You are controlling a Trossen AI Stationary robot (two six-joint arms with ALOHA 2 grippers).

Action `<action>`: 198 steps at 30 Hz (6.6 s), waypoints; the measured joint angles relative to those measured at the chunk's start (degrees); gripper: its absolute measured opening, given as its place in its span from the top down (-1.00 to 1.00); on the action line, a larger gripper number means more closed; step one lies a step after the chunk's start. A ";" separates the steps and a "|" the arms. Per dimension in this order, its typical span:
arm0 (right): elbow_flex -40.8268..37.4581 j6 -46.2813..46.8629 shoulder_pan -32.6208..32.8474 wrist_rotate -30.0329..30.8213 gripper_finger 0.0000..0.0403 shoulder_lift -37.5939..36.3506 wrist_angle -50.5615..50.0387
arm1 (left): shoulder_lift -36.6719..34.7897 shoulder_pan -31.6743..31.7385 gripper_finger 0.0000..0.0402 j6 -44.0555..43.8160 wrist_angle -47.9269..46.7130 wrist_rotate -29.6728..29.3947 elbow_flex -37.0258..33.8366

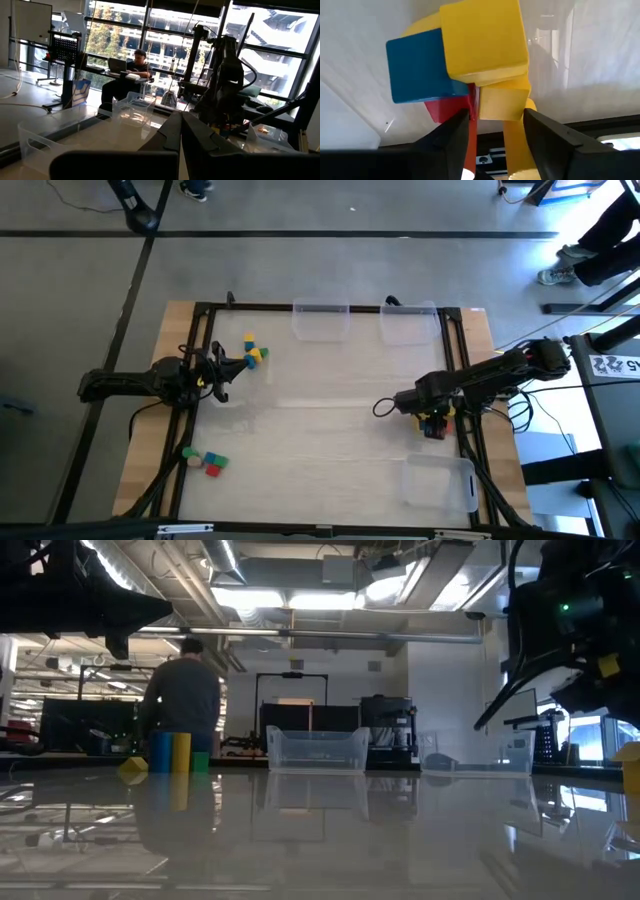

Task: Sort blocks by size
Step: Put the yellow square block into the top right transparent bin

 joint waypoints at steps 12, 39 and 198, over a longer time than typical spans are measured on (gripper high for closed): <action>1.90 0.42 -0.01 5.84 0.07 0.20 1.13 | 0.00 0.02 1.00 -0.14 -0.65 -0.04 0.00; 0.19 -4.38 0.00 9.34 0.09 0.32 14.38 | 0.02 0.00 1.00 -0.81 -1.85 -0.02 0.00; 0.30 -2.65 -10.88 10.55 0.32 -9.21 27.95 | 0.00 0.02 1.00 4.98 -2.56 -0.04 0.00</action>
